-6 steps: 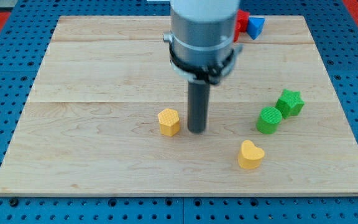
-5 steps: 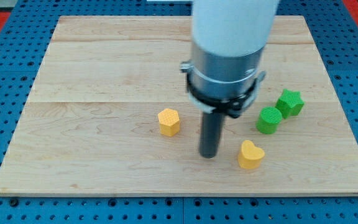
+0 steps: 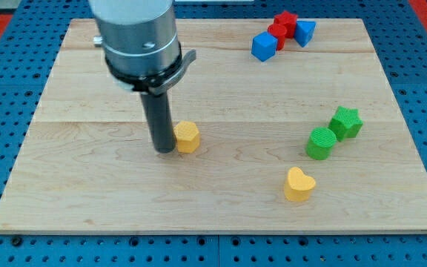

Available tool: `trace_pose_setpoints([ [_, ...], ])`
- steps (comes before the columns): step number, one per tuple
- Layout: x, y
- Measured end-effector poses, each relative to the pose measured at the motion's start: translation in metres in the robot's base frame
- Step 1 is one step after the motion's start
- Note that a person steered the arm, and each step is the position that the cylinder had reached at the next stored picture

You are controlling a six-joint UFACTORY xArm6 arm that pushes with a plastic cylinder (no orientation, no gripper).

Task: Move the yellow hexagon top left diagonally to the green star

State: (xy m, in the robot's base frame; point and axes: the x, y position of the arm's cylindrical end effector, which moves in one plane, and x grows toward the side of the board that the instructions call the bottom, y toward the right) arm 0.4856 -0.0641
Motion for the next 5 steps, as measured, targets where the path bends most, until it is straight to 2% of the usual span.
trace_pose_setpoints([
  [1,-0.002,0.103],
  [2,-0.008,0.146],
  [3,-0.008,0.085],
  [4,-0.012,0.058],
  [5,-0.036,0.099],
])
